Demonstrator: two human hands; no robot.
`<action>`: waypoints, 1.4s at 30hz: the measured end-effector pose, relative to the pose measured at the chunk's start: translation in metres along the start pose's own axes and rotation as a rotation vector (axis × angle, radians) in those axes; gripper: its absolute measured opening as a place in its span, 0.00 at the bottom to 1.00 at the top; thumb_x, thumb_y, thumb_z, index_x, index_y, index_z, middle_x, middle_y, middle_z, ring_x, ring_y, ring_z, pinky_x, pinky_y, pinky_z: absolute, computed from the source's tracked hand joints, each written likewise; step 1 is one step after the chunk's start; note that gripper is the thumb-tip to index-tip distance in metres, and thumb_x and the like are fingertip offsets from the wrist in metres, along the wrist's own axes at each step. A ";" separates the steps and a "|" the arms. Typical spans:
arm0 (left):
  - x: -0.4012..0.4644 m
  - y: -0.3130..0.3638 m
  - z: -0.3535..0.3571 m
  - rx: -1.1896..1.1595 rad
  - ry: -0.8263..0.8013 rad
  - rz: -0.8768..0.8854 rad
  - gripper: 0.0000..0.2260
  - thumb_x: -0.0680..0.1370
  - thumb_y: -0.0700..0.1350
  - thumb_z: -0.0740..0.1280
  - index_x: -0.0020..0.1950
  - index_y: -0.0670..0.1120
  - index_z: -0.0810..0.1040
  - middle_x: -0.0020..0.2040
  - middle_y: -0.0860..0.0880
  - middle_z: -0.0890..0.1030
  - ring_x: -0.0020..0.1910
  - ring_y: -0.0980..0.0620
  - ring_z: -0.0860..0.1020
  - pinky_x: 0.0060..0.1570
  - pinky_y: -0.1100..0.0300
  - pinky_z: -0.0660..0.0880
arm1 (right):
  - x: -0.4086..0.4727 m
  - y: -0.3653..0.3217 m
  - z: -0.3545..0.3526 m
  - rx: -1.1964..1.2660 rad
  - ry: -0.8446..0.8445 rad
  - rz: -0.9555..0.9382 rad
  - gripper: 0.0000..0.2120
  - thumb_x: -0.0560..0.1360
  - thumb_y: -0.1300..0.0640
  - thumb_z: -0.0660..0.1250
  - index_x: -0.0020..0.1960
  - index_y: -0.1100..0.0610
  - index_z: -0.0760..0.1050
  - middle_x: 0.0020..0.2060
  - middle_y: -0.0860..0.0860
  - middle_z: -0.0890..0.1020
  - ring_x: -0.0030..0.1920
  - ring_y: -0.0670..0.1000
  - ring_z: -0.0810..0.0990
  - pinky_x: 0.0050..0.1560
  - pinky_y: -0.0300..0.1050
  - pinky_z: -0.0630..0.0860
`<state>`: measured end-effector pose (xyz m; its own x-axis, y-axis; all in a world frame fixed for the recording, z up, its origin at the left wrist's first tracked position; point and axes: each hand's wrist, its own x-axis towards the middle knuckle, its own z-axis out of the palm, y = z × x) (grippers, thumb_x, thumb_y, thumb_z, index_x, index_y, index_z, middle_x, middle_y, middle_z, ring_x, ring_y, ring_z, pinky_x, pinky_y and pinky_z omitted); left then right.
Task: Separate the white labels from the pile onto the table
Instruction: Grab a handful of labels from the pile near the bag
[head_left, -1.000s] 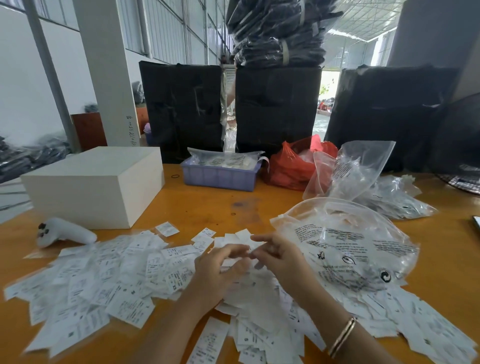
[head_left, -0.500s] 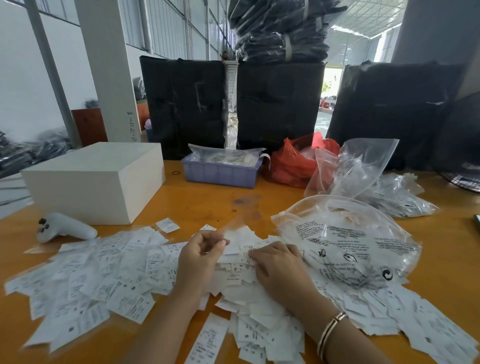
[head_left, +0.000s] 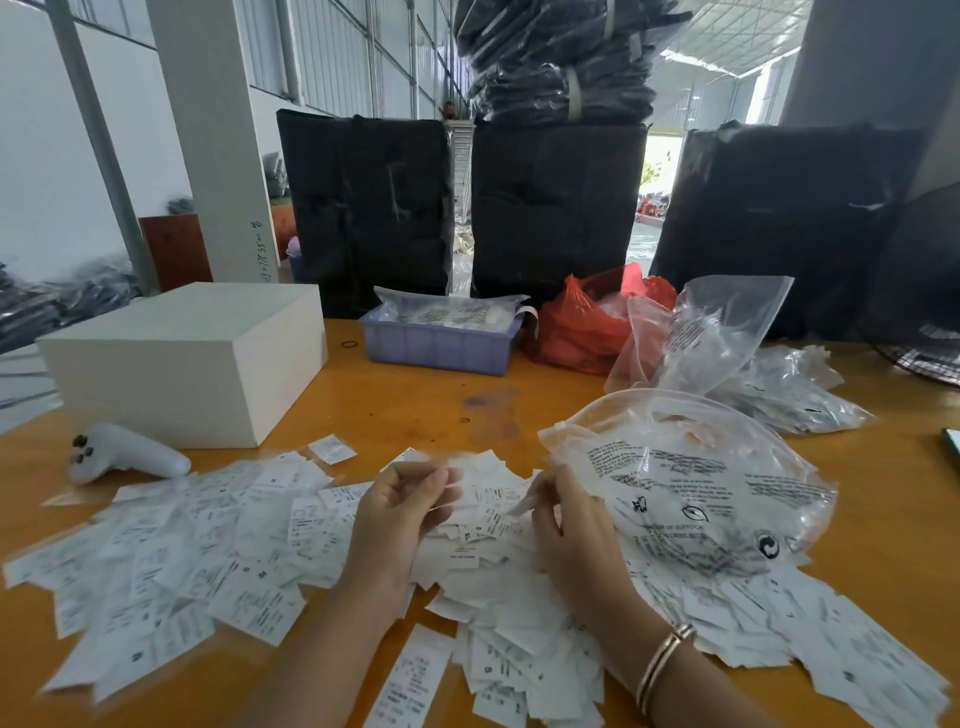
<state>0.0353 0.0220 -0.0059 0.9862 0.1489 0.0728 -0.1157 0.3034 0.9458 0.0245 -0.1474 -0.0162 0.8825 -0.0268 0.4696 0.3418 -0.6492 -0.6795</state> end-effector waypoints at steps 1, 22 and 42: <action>0.000 0.000 0.000 -0.047 -0.009 -0.018 0.04 0.75 0.37 0.68 0.50 0.42 0.78 0.45 0.46 0.85 0.43 0.52 0.84 0.37 0.66 0.78 | 0.000 0.000 -0.001 0.042 0.006 0.024 0.12 0.78 0.61 0.59 0.44 0.44 0.67 0.38 0.44 0.78 0.32 0.40 0.68 0.38 0.38 0.64; -0.004 -0.005 0.004 0.170 -0.086 -0.011 0.11 0.71 0.46 0.74 0.51 0.59 0.80 0.43 0.53 0.85 0.44 0.53 0.83 0.45 0.58 0.79 | 0.002 -0.004 -0.012 0.598 0.075 0.181 0.12 0.79 0.64 0.59 0.43 0.55 0.79 0.38 0.47 0.83 0.38 0.45 0.83 0.38 0.33 0.75; -0.006 -0.004 0.007 0.144 -0.147 0.060 0.17 0.61 0.57 0.75 0.48 0.62 0.80 0.43 0.56 0.83 0.41 0.58 0.81 0.42 0.64 0.76 | 0.000 -0.017 -0.003 1.160 0.163 0.491 0.03 0.74 0.66 0.68 0.46 0.61 0.77 0.41 0.55 0.84 0.41 0.52 0.83 0.37 0.40 0.79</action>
<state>0.0305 0.0138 -0.0079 0.9859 0.0210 0.1660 -0.1672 0.1588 0.9731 0.0173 -0.1384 -0.0033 0.9745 -0.2211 0.0372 0.1456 0.4978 -0.8550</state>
